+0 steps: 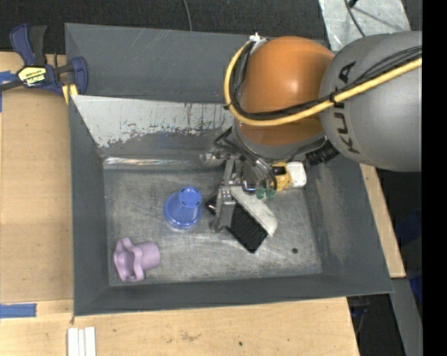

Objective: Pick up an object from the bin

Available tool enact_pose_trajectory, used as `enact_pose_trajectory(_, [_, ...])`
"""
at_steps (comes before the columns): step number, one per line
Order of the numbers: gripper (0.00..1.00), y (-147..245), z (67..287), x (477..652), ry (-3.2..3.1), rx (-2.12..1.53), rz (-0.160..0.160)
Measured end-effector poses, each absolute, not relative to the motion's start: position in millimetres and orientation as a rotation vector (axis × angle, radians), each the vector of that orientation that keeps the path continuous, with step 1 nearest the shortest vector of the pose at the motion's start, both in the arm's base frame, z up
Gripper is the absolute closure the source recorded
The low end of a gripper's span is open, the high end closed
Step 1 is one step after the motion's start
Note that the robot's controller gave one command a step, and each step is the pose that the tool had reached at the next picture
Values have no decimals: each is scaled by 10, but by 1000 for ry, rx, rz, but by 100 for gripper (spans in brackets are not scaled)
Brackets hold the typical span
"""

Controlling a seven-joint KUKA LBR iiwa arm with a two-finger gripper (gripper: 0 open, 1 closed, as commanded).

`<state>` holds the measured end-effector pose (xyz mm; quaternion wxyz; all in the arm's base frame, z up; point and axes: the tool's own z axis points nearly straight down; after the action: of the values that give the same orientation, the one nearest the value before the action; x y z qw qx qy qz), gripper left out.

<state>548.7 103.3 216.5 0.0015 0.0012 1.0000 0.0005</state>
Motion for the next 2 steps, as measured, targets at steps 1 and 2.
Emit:
enact_pose_trajectory(1, [0, 1033, 2165, 5487, 3139, 4, 2])
enact_pose_trajectory(2, [0, 1093, 1776, 5535, 3129, 5, 4])
